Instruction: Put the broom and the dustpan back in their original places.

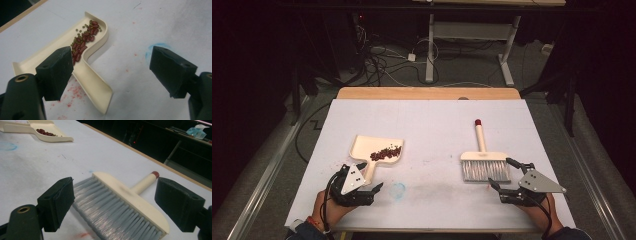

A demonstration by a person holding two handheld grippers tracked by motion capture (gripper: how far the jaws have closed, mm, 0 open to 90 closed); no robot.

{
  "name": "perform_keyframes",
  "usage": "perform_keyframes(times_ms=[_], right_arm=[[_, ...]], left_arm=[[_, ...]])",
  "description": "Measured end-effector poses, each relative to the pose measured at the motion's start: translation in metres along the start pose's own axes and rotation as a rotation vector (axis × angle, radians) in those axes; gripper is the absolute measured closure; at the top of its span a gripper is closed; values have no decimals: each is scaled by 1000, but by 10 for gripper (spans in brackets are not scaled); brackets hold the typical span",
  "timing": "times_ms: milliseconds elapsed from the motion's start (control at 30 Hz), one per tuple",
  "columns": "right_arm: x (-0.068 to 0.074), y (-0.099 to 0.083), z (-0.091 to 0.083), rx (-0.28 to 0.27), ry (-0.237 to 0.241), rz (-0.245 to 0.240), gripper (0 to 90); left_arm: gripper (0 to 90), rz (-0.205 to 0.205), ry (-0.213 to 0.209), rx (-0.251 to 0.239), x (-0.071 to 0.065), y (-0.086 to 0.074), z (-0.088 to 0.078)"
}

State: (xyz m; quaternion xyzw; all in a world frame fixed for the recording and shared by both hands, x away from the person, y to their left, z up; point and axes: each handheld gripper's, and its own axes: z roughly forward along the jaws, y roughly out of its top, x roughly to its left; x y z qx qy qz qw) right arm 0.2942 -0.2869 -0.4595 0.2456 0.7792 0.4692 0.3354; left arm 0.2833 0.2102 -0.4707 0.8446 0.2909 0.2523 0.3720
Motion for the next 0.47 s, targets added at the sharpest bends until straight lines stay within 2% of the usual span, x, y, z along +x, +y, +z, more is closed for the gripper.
perform_keyframes(times_ms=[467], right_arm=[[-2, 2, 0, -14, 0, 9, 163]], left_arm=[[184, -2, 7, 11, 1, 4, 4]])
